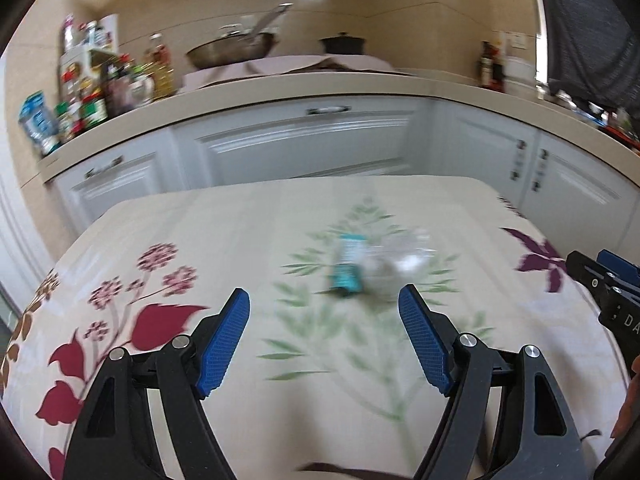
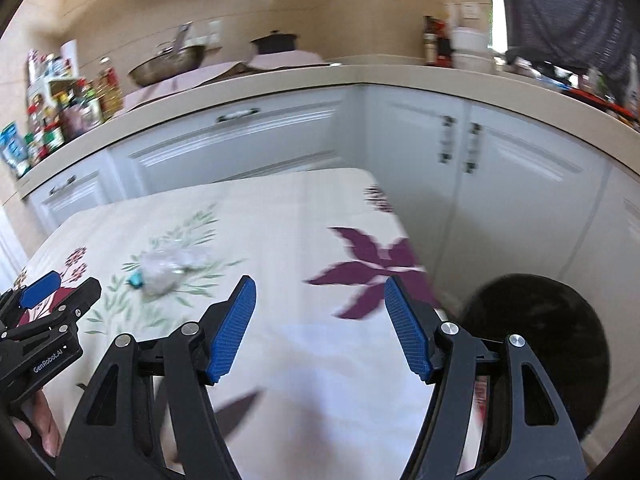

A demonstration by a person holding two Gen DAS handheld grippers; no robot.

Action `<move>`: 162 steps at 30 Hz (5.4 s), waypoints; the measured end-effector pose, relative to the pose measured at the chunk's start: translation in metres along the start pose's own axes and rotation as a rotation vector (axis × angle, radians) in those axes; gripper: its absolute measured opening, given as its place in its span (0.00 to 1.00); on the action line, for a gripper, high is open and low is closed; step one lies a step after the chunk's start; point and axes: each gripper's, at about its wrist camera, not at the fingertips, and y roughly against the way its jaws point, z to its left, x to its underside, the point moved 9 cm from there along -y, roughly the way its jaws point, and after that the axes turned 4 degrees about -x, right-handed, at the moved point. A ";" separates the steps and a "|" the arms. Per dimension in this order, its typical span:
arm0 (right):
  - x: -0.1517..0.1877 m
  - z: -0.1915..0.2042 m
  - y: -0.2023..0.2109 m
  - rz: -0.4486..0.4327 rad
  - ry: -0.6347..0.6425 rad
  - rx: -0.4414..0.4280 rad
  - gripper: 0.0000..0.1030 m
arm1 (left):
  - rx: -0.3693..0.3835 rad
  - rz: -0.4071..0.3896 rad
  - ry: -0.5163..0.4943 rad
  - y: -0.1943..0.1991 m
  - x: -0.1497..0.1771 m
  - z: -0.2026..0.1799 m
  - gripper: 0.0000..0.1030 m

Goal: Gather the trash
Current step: 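Move both open grippers back over the clear wrap and teal tube, then grasp the crumpled clear plastic wrap with the right gripper, then grasp the teal-and-white tube with the left gripper while the right gripper holds the wrap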

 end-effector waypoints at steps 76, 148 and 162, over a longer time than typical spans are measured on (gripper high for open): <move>0.010 0.038 -0.080 0.235 0.012 -0.082 0.55 | 0.039 0.105 0.058 -0.038 -0.006 0.033 0.75; 0.000 0.005 -0.080 0.202 -0.037 -0.091 0.54 | 0.176 0.242 -0.037 -0.082 -0.001 -0.031 0.08; -0.002 0.016 -0.067 0.169 -0.011 -0.094 0.54 | 0.135 0.142 -0.015 -0.054 -0.014 -0.014 0.07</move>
